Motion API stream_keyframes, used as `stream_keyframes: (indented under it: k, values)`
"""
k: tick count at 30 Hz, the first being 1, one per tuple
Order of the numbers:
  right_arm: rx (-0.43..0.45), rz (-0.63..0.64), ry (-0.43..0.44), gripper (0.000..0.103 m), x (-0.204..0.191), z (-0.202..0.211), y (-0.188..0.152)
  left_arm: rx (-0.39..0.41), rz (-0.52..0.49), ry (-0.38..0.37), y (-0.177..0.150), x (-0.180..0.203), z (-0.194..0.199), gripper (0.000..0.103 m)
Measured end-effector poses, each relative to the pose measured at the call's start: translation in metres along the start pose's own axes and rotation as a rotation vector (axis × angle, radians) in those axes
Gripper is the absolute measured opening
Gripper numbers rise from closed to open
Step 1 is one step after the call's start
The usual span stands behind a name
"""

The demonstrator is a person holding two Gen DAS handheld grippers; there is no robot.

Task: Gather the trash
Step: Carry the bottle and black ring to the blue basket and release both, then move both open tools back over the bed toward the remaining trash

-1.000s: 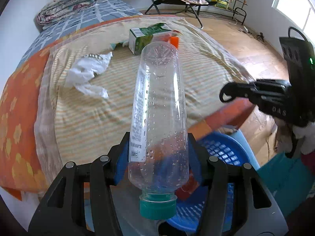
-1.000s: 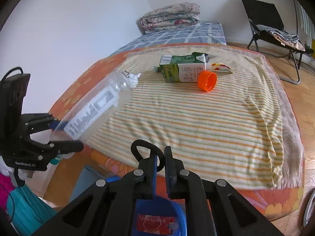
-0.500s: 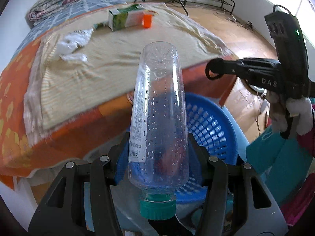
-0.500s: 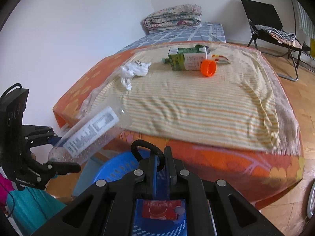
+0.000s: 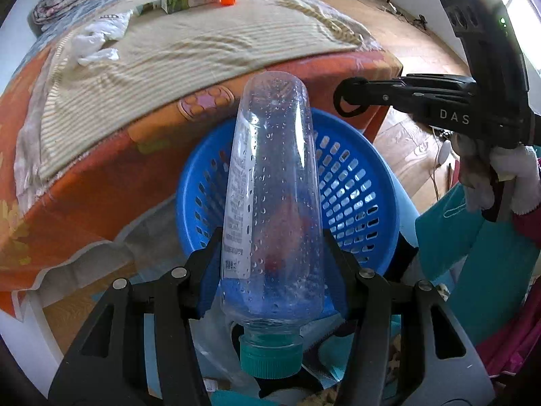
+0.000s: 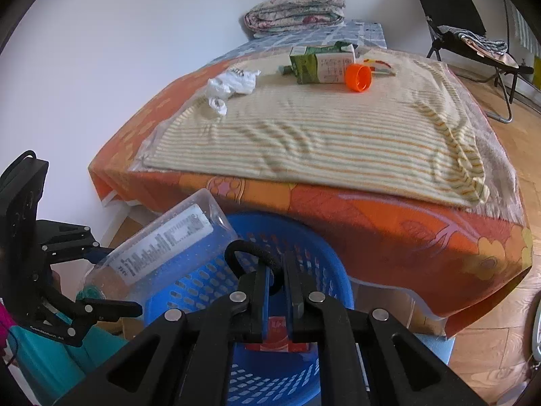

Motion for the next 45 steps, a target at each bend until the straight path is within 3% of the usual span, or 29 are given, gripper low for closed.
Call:
stream_keyframes:
  k: [18,20,22,24,25,28,34,45]
  values:
    - [-0.075,-0.015,0.012,0.008,-0.004,-0.018,-0.021,-0.075,-0.02,0.025,-0.008,0.0,-0.018,0.056]
    - [-0.083,-0.019,0.015,0.014,-0.004,-0.02,-0.022,-0.086,-0.017,0.028,-0.01,-0.001,-0.021,0.056]
    - [-0.083,-0.029,0.018,0.03,-0.003,-0.021,-0.022,-0.089,-0.014,0.028,-0.01,-0.002,-0.022,0.056]
    - [-0.084,-0.035,0.019,0.031,-0.003,-0.022,-0.022,-0.089,-0.014,0.031,-0.01,-0.002,-0.023,0.056]
    - [-0.086,-0.036,0.018,0.039,-0.003,-0.022,-0.022,-0.086,-0.014,0.03,-0.009,-0.003,-0.022,0.056]
    - [-0.082,-0.045,0.021,0.057,-0.003,-0.022,-0.022,-0.078,-0.011,0.034,-0.008,-0.004,-0.021,0.066]
    - [-0.082,-0.051,0.015,0.071,-0.002,-0.021,-0.021,-0.071,-0.011,0.035,-0.005,-0.005,-0.022,0.068]
    - [-0.073,-0.051,0.018,0.079,-0.003,-0.02,-0.018,-0.045,-0.002,0.046,0.006,-0.009,-0.022,0.068]
Point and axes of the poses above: each gripper's, at about its wrist camera, not at the fingertips, and z roughly against the way its jaws point, x to its right, y to its top, the point moved 6 cm from there along -z, roughly the way its jaws point, and after that the axes turned 3 degrees about -z, right-handed, at the moved point
